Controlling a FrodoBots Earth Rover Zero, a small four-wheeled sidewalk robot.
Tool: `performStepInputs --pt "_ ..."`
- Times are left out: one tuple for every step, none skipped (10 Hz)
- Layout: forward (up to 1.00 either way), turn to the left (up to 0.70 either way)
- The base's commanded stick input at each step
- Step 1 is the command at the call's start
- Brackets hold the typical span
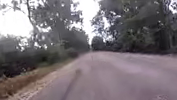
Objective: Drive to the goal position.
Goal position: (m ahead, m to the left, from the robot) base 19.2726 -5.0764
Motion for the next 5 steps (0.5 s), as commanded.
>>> performStepInputs --pt "1.0 0.0" --pt "1.0 0.0" --pt "1.0 0.0" --pt "1.0 0.0" --pt "1.0 0.0"
